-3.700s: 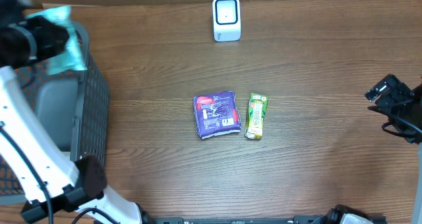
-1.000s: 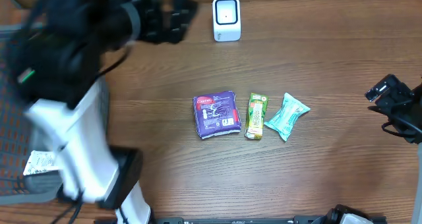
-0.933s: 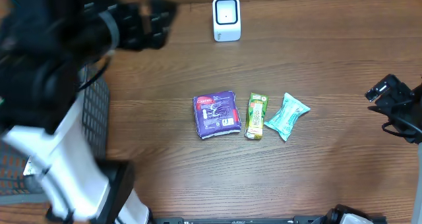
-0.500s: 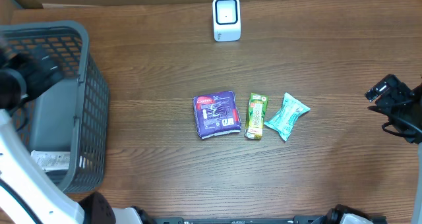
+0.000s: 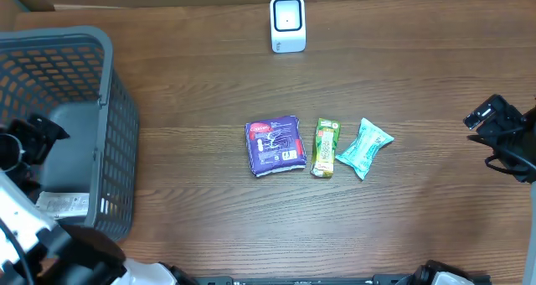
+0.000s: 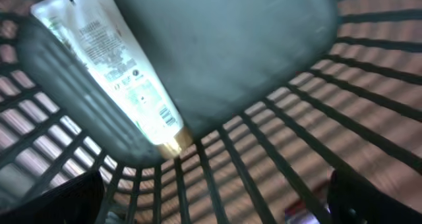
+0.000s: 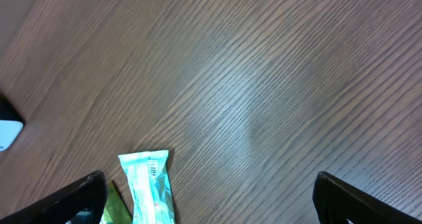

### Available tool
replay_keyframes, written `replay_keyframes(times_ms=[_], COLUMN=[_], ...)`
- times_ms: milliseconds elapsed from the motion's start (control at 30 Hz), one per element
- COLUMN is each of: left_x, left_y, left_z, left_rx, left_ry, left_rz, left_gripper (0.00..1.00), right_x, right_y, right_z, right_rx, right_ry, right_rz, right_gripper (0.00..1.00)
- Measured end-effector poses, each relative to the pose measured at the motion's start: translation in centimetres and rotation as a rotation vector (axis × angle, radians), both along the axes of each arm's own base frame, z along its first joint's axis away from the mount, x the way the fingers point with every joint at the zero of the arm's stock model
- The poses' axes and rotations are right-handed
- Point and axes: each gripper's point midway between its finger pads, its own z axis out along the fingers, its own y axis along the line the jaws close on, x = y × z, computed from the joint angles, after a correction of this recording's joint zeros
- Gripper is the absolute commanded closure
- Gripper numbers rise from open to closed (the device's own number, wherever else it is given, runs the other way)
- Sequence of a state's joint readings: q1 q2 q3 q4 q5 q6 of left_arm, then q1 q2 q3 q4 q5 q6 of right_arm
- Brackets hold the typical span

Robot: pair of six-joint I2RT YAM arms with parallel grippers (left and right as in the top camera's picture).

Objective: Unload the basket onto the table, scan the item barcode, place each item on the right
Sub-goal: 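Return the left gripper to the basket and grasp the white tube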

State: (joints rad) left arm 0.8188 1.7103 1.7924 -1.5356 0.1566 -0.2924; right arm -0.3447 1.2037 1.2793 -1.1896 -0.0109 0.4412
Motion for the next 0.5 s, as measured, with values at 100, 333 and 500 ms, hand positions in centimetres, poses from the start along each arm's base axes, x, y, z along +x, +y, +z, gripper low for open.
replay_keyframes(times_ms=[100,333,500], left_x=[-0.3,-1.6,-2.8], left_y=[0.2,-0.4,-0.6], left_z=[-4.2,-10.3,-13.1], left_rx=[-0.037,-0.072,-0.062], left_ry=[0.057,0.132,0.179], left_rz=[0.03,0.107,0.149], left_gripper=[0.0,0.0,0.0], right_x=[0.0,0.0,0.0], right_y=[0.0,0.0,0.0], right_z=[0.0,0.0,0.0], right_rx=[0.0,0.0,0.0], right_ry=[0.0,-0.001,0.0], right_rz=[0.0,0.0,0.0], right_gripper=[0.0,0.0,0.0])
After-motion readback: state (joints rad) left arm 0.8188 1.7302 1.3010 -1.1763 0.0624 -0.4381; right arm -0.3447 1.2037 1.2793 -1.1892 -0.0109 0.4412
